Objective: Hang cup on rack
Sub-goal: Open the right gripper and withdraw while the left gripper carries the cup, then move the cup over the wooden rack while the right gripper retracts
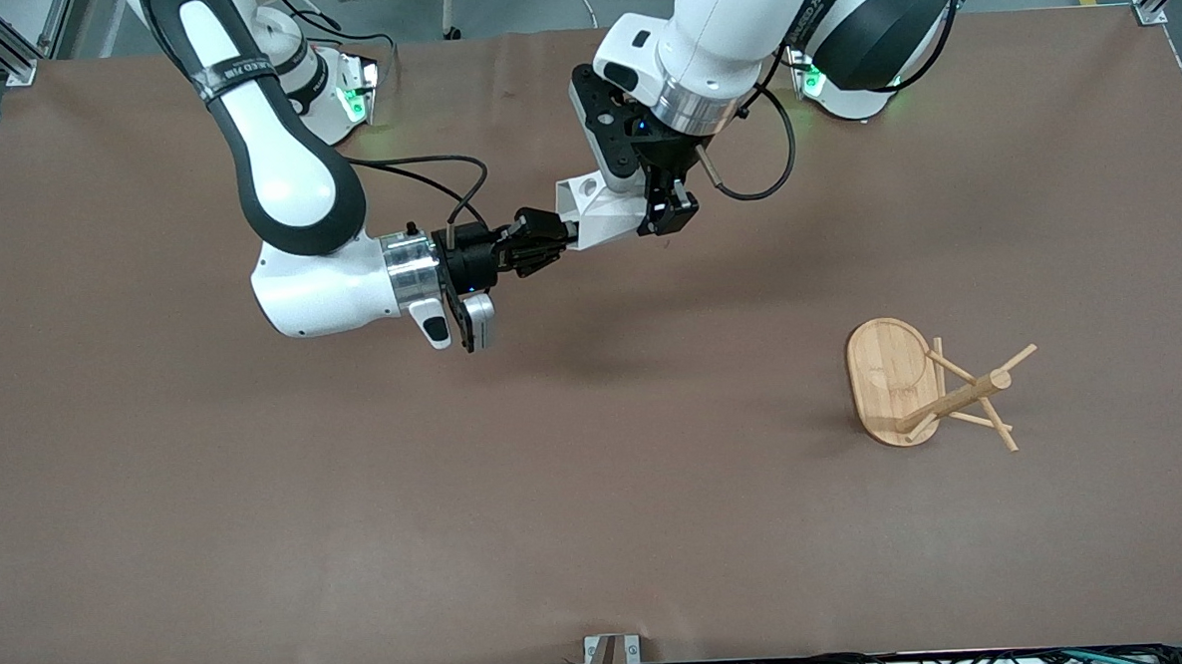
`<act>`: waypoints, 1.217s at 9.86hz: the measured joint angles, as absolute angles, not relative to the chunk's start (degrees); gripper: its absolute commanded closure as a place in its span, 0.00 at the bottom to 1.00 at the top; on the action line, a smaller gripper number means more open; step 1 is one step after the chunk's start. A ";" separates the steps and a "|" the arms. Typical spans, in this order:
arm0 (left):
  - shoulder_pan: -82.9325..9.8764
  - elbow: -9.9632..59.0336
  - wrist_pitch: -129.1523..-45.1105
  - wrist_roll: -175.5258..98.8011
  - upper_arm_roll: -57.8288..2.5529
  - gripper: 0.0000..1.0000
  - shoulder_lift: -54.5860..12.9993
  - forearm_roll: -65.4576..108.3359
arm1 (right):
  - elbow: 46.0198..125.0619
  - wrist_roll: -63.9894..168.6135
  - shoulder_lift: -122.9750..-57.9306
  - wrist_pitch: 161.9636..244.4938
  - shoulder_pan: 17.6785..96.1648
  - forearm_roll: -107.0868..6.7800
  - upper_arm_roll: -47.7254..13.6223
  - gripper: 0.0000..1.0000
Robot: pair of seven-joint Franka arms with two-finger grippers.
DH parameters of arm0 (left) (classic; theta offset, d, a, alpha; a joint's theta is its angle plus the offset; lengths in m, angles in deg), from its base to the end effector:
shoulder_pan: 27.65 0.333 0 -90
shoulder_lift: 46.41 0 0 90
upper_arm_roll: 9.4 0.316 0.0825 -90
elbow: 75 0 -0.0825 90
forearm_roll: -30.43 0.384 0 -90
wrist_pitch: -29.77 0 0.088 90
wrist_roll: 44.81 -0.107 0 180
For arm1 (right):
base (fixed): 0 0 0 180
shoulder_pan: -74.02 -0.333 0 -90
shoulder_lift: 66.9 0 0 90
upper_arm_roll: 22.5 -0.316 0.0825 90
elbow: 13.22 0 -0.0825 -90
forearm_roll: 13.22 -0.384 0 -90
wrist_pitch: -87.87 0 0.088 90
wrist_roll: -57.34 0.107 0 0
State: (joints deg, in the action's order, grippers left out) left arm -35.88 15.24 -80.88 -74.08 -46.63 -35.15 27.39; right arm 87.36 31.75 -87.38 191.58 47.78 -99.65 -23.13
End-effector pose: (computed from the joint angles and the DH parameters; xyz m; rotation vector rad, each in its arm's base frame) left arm 0.4633 -0.4286 0.5633 2.3643 -1.7408 0.2556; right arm 0.5442 0.3679 0.4114 -1.7390 -0.1919 0.2682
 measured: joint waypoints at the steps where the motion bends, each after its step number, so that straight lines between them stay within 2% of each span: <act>1: -35.71 14.97 -80.80 -73.66 -46.53 0.74 -35.15 27.39 | 87.25 31.90 -87.38 191.35 47.78 -99.70 -23.14 0.00; 5: -34.57 13.89 -80.11 -66.92 -45.96 0.74 -35.27 27.44 | 86.98 31.94 -87.37 191.26 49.92 -99.73 -22.86 0.00; 9: -30.93 13.79 -77.14 -45.78 -45.85 0.74 -36.89 30.05 | 86.34 31.90 -87.24 191.17 57.88 -99.65 -22.36 0.00; 10: -29.34 13.80 -76.63 -41.22 -45.82 0.74 -37.18 30.14 | 85.91 31.83 -87.15 191.22 59.74 -98.14 -22.05 0.00; 12: -25.56 13.92 -75.98 -36.39 -45.72 0.74 -37.27 30.27 | 83.79 31.77 -87.00 192.78 62.42 -88.02 -20.86 0.00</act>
